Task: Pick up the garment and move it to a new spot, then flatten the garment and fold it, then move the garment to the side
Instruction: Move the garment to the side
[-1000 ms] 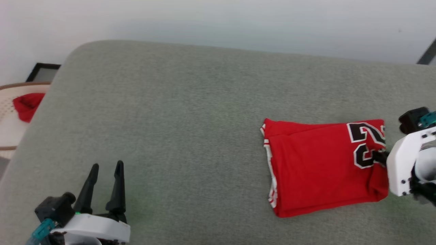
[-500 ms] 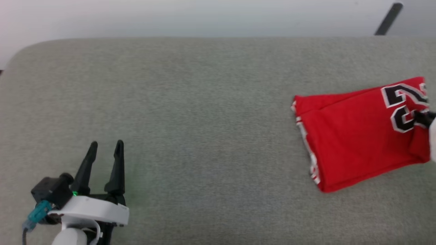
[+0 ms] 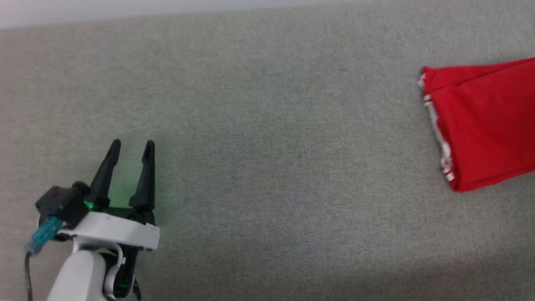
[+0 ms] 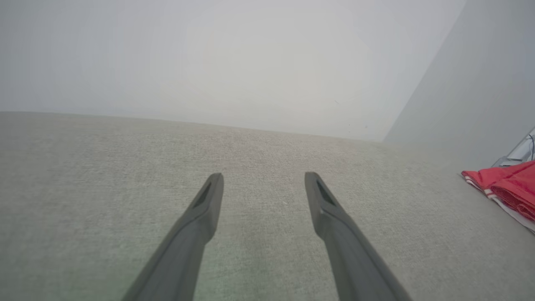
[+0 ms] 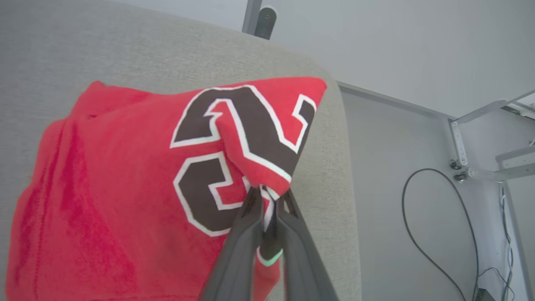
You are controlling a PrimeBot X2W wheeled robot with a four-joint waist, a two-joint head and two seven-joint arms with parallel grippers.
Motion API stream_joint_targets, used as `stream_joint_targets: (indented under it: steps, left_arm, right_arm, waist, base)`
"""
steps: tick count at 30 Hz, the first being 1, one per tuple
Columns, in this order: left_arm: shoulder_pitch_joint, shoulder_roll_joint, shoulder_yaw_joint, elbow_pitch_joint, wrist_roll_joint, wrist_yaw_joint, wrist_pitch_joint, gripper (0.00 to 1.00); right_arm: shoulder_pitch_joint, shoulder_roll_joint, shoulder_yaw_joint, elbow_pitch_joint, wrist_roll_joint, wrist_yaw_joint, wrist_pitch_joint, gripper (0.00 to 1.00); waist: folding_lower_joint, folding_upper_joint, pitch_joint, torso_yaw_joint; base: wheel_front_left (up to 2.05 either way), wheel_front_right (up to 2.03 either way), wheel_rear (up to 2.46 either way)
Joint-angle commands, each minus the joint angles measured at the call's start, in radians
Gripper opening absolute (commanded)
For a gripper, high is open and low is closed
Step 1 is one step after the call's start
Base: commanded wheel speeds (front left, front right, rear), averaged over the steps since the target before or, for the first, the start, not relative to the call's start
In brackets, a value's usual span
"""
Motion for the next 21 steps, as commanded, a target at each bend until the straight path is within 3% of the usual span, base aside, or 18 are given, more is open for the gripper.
stream_joint_targets:
  steps: [1,11,21]
  left_arm:
    - [-0.018,0.004,-0.007,-0.001,0.005,-0.003,-0.003,1.00]
    - [-0.080,0.031,-0.046,-0.002,-0.003,-0.003,-0.003,1.00]
    - [-0.107,0.044,-0.066,0.004,-0.016,-0.003,-0.003,1.00]
  right_arm:
    - [-0.020,-0.014,0.001,0.011,0.000,-0.001,-0.020,0.00]
    - [-0.103,-0.053,0.020,0.126,-0.060,-0.001,-0.131,0.00]
    - [-0.168,-0.030,-0.003,0.275,-0.149,-0.001,-0.203,0.00]
  waist:
    - [0.0000,0.0000,0.047,-0.033]
    - [0.0000,0.0000,0.127,-0.035]
    - [0.0000,0.0000,0.167,-0.003]
  base:
    - [0.00,0.00,0.00]
    - [0.00,0.00,0.00]
    - [0.00,0.00,0.00]
